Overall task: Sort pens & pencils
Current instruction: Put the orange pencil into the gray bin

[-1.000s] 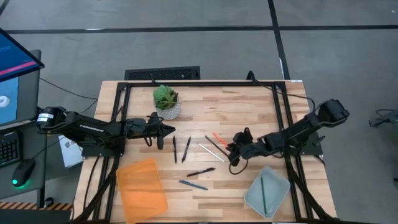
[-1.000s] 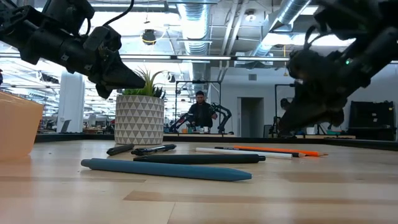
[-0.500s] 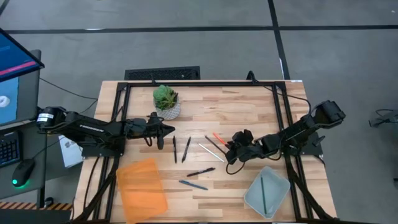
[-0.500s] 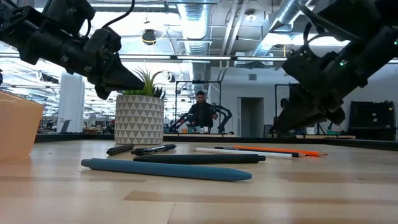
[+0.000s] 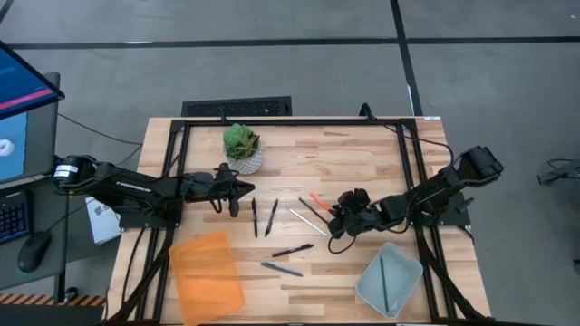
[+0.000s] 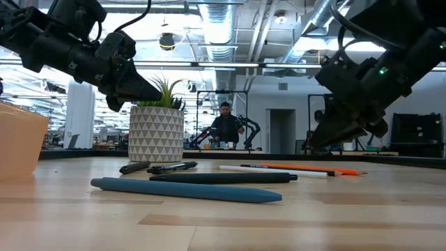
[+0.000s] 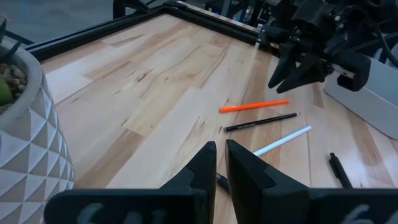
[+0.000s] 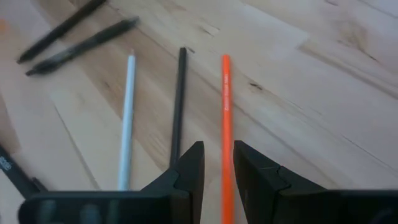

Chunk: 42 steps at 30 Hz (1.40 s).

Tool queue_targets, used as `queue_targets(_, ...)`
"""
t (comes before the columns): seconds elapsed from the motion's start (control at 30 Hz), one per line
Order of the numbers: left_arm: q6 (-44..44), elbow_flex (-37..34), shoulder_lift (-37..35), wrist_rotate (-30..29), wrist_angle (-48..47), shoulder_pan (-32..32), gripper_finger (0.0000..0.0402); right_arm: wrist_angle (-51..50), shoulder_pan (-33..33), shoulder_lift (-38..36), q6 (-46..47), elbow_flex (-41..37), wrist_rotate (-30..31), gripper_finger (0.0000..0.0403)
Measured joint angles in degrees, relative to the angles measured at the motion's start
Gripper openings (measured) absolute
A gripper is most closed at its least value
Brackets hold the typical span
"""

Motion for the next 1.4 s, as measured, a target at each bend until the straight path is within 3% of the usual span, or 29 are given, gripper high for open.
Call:
queue_targets(0.4, -0.01, 0.0, 0.0, 0.0, -0.07, 0.0, 0.0025, -2.3, 1.71, 0.0, 2.29, -0.02, 0.07, 0.0108)
queue_targets(0.6, -0.01, 0.0, 0.0, 0.01, -0.27, 0.0, 0.0025, -3.3, 2.69, 0.22, 4.04, -0.04, 2.87, 0.0108)
queue_targets(1.0, -0.01, 0.0, -0.01, 0.02, -1.31, 0.0, 0.0025, 4.14, 2.63, 9.21, 6.7, -0.02, 2.48, 0.0108)
queue_targets(1.4, -0.01, 0.0, -0.01, -0.07, -1.63, 0.0, 0.0025, 4.28, 2.69, 11.04, 8.39, 0.11, 3.73, 0.0108)
